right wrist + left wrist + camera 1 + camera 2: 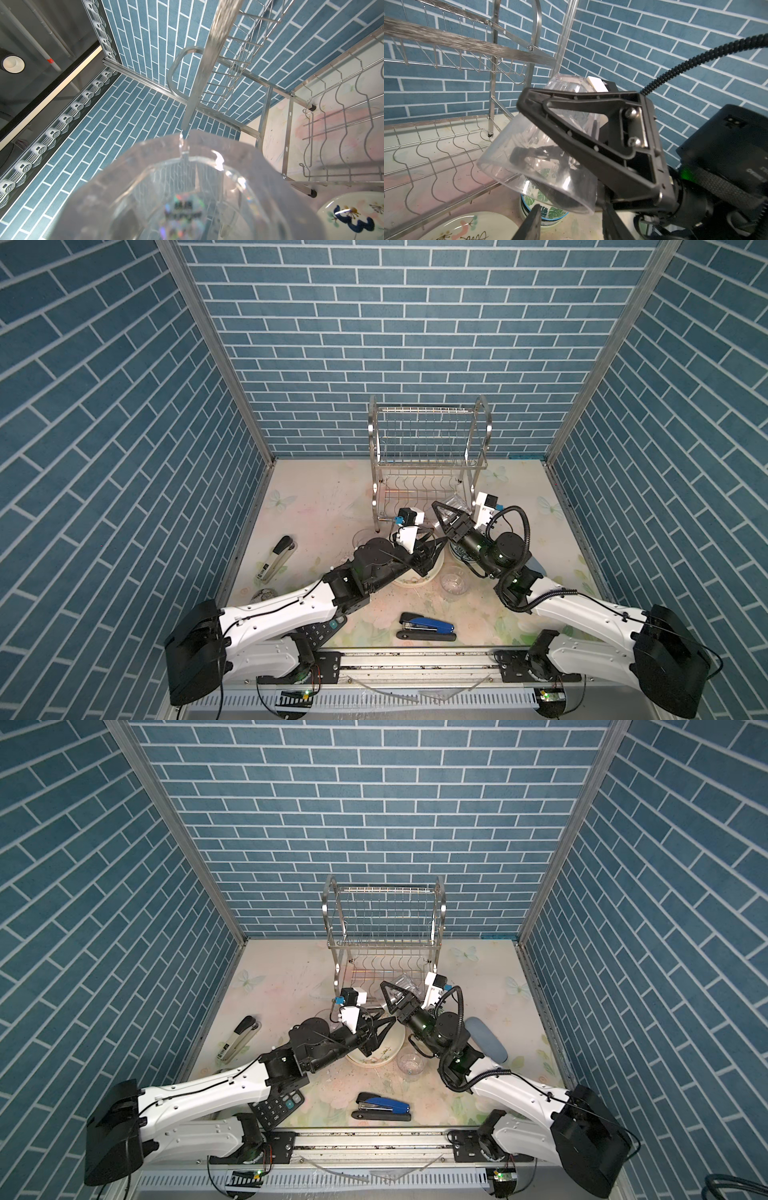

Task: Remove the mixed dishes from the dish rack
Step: 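Close the left gripper on the clear cup held by the right gripper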

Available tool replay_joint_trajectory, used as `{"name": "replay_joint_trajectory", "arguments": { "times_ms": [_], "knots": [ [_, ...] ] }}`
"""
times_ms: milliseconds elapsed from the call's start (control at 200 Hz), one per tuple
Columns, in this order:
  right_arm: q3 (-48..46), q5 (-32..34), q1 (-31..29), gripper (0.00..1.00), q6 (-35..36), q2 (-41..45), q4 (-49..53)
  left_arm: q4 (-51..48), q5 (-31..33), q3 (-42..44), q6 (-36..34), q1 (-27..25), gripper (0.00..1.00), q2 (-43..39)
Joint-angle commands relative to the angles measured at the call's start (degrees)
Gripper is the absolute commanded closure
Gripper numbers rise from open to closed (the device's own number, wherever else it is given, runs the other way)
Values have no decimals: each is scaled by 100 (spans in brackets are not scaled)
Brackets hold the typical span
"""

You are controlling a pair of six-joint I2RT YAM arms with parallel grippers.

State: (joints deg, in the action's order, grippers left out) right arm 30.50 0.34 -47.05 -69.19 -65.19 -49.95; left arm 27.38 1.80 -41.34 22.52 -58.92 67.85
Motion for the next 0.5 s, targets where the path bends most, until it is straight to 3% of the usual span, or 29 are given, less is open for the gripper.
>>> {"name": "replay_joint_trajectory", "arguments": {
  "times_ms": [0, 110, 495],
  "knots": [
    [326, -62, 39, 100, -158, 6, -529, 229, -129, -276, -3, 119, 61, 33],
    [316, -98, 64, 100, -174, -3, -559, 385, -281, -332, 13, 185, 68, 109],
    [406, -385, 181, 100, -362, -203, -791, 969, -843, -594, 335, 279, 71, 738]
  ]
}}
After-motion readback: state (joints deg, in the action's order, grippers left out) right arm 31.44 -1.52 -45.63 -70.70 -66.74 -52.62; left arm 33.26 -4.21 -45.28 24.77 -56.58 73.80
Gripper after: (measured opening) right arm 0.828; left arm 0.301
